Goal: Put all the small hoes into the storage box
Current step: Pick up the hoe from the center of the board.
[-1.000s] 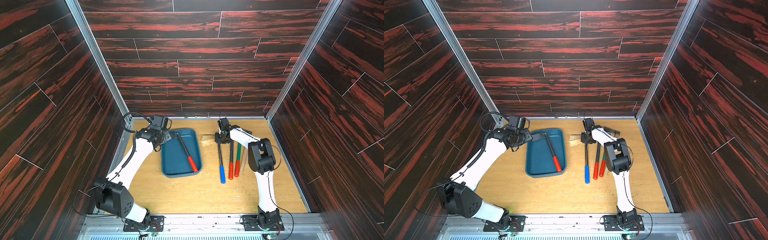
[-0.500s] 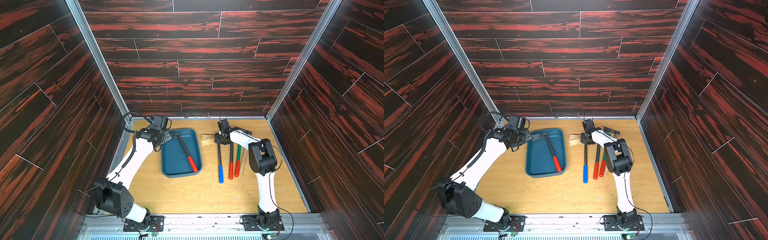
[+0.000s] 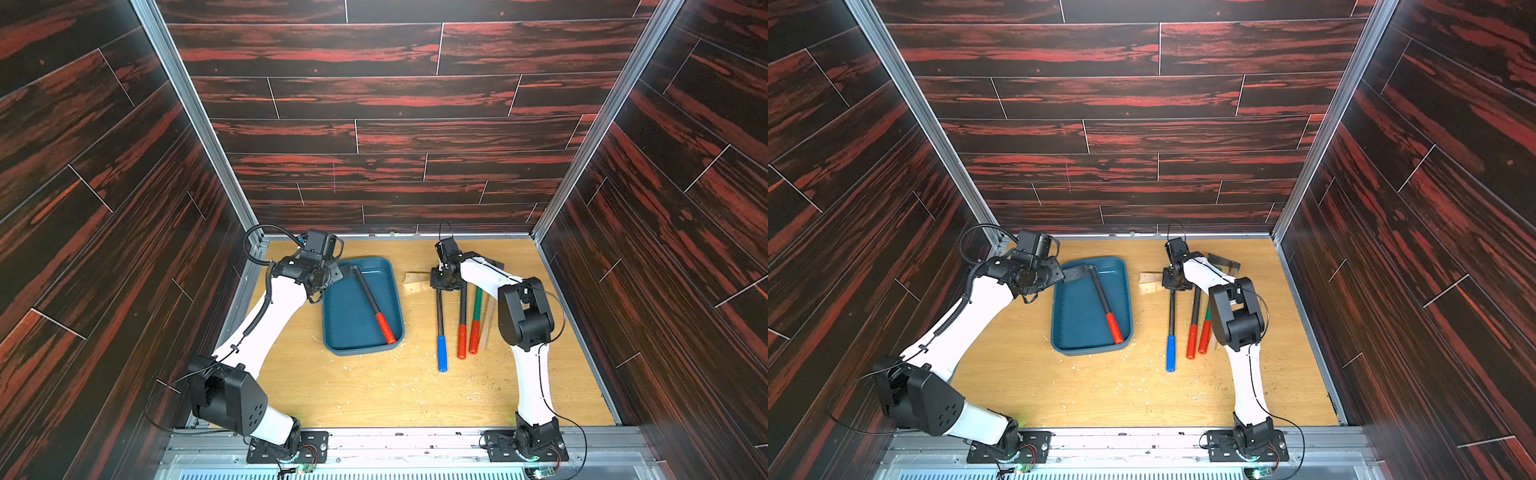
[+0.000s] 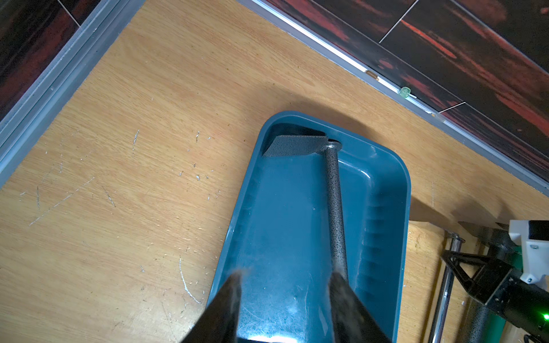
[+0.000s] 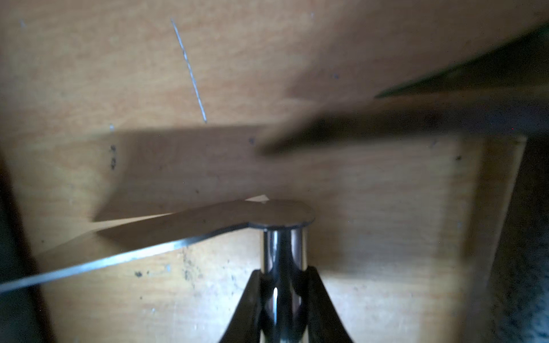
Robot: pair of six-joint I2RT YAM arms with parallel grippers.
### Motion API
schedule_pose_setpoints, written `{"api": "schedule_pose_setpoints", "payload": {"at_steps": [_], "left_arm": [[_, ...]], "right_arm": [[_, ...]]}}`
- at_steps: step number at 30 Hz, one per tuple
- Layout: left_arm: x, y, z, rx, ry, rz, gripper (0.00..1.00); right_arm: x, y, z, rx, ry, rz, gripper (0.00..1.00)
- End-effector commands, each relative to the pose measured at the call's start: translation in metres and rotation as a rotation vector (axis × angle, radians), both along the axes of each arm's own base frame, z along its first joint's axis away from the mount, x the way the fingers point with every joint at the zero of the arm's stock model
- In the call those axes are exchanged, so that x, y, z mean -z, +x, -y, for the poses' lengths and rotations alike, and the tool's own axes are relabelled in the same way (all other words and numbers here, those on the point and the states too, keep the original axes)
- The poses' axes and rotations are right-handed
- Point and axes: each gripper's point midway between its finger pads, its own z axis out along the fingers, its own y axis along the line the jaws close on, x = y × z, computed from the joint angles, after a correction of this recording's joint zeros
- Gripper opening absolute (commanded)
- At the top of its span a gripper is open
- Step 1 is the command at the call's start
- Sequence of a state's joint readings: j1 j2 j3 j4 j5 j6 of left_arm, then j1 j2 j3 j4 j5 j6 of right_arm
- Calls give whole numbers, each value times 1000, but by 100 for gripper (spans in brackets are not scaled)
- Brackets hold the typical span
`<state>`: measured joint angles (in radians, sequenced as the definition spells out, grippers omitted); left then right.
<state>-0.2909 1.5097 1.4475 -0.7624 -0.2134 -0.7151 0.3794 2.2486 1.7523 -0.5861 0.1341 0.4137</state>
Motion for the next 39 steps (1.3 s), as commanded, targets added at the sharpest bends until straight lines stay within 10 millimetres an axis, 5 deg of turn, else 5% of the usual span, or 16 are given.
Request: {"api": "schedule_pose_setpoints", "payload": {"at_steps": [1,28,39], "left_arm": [[-18,-4,-5,-14,-7,39,51],[-15,-2,-5,-18,-1,34,51],[-18,0,-5,-18,3,41,51]], "right_arm": [[-7,-24,1,-30,-3,-90,0],[-121,0,-14,-76,58,42,0],[-163,-6,-47,-160,112,94,0]]}}
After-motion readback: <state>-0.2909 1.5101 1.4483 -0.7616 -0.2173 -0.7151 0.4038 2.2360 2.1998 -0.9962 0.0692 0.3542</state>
